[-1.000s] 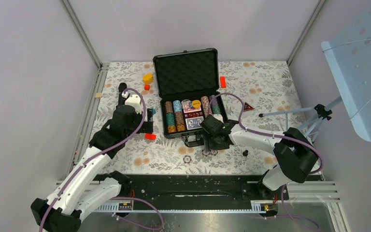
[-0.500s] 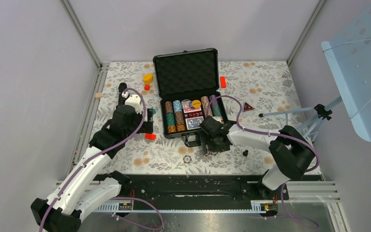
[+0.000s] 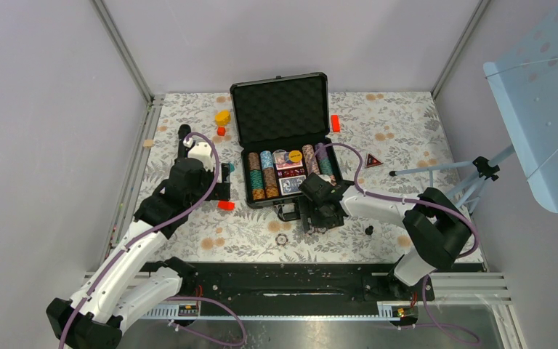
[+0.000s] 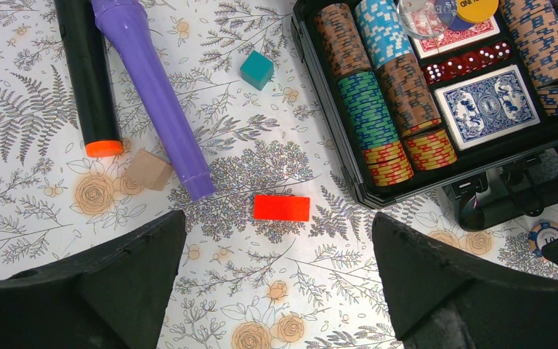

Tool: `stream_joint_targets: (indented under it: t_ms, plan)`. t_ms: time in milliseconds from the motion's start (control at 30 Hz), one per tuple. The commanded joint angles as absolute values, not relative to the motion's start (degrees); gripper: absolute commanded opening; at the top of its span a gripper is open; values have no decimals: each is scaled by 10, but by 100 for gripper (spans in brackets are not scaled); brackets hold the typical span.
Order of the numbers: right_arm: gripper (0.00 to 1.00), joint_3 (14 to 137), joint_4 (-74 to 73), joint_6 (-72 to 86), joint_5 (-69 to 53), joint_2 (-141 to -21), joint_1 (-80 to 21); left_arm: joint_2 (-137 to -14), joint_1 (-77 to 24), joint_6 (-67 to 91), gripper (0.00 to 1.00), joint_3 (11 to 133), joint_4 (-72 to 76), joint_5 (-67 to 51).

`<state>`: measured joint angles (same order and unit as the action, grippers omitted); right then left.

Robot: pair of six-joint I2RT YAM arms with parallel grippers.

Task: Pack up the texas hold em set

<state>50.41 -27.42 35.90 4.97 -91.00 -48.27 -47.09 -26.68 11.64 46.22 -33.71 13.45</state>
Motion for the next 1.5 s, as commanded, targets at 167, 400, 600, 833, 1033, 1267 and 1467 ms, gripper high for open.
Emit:
stream_joint_targets:
  t_ms: [167, 400, 600, 833, 1033, 1267, 1467]
  plan:
    - [83, 532, -268, 372, 36, -917, -490, -469, -265, 115, 99, 457, -312, 124]
    - [83, 540, -266, 381, 27, -918, -494, -469, -264, 115, 99, 457, -312, 124]
    - [83, 544, -264, 383, 27, -918, -497, -469, -265, 115, 99, 457, -313, 124]
    - [84, 538, -315, 373, 119, -887, -495, -469, -264, 116, 99, 456, -312, 122]
    - [86, 517, -301, 365, 105, -894, -488, -470, -264, 115, 99, 456, -312, 123]
    - [87, 502, -266, 368, 67, -911, -487, -470, -265, 116, 99, 457, -312, 124]
    - [87, 499, -246, 369, 41, -915, -487, -470, -264, 115, 99, 457, -312, 123]
